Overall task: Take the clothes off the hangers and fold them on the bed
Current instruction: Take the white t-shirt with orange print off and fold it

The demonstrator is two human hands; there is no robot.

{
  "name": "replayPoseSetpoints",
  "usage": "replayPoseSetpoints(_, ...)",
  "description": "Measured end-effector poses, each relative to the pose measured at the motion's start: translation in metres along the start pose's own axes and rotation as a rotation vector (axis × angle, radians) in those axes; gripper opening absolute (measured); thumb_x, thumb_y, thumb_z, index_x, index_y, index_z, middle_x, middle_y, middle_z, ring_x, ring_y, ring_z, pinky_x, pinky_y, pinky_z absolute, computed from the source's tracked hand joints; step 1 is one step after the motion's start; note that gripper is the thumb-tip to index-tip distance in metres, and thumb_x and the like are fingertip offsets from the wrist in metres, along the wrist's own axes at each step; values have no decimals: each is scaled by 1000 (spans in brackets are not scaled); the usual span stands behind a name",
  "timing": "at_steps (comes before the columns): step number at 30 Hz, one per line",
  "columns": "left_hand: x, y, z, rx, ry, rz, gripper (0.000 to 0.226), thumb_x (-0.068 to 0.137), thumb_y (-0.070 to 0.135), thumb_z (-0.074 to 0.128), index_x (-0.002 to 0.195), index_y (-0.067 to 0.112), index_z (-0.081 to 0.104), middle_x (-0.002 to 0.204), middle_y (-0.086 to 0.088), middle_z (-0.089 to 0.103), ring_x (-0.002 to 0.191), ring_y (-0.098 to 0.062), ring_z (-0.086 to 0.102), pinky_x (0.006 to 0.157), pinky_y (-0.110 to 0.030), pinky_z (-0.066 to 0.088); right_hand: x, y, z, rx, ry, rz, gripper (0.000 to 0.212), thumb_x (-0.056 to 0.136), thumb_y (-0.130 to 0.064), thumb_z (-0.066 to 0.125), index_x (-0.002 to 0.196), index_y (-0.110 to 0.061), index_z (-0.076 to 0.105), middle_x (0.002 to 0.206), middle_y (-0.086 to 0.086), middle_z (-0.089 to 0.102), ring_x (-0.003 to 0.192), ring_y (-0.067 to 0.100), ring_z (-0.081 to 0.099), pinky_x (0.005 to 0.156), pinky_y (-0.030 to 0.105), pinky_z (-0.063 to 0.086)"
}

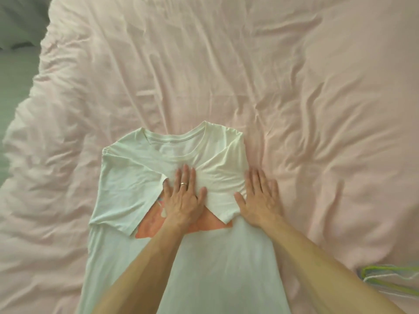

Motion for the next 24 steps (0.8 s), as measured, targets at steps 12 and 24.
replayPoseSetpoints(12,-15,32,-7,-75,14,280,61,99,44,20,156,25,29,165,4,22,153,-21,17,122,-49,10,78,-51,-54,86,60,-109,68,104,-46,20,159,-10,7,168,4,0,154,17,0,121,47,12)
replayPoseSetpoints(24,59,-167,-99,-93,241,-83,67,95,35,50,157,21,26,165,-10,21,152,-29,17,123,-49,15,116,-49,-107,247,201,-136,64,92,-27,54,152,-15,36,158,8,34,143,30,31,115,46,29)
Point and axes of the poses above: each hand's wrist, its own x-axis towards the middle knuckle, its own z-axis out of the palm, y = z × x, the point moved 6 cm from there along x, towards the middle knuckle
